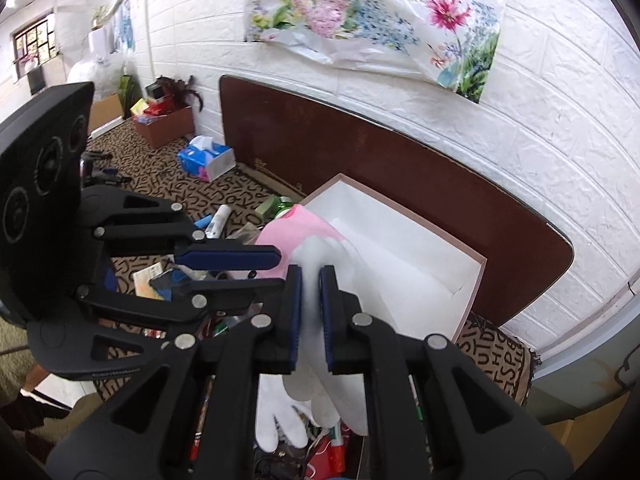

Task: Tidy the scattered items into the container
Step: 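Carry the glove over the box and open the left gripper to drop it, then return the left tool to the pile and grasp the second white glove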

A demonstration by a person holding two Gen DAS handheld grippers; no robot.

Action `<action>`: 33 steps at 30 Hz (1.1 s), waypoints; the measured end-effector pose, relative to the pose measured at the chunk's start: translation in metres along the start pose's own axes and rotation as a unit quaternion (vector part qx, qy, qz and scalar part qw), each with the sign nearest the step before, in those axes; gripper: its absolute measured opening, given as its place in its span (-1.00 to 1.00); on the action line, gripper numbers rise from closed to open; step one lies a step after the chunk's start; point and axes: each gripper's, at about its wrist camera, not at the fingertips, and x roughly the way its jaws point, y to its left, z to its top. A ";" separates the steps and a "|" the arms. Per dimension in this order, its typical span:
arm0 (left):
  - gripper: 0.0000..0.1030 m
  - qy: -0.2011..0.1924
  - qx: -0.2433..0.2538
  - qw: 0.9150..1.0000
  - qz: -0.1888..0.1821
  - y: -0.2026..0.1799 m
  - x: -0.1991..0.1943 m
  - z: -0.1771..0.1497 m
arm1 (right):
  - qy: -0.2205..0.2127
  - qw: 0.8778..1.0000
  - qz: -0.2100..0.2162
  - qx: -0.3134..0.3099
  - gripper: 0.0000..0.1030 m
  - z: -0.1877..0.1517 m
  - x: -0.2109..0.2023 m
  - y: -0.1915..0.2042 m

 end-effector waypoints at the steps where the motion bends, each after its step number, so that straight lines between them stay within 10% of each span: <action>1: -0.72 0.008 -0.004 1.000 0.002 0.004 0.010 0.001 | 0.004 1.000 0.000 0.007 -0.79 0.002 0.008 -0.006; 16: -0.72 0.183 -0.076 0.979 0.039 0.040 0.146 -0.062 | 0.137 0.985 0.005 0.102 -0.78 -0.038 0.160 -0.065; 33: 0.29 0.125 -0.081 0.985 0.091 0.032 0.107 -0.063 | 0.107 0.985 -0.011 0.136 0.12 -0.050 0.124 -0.062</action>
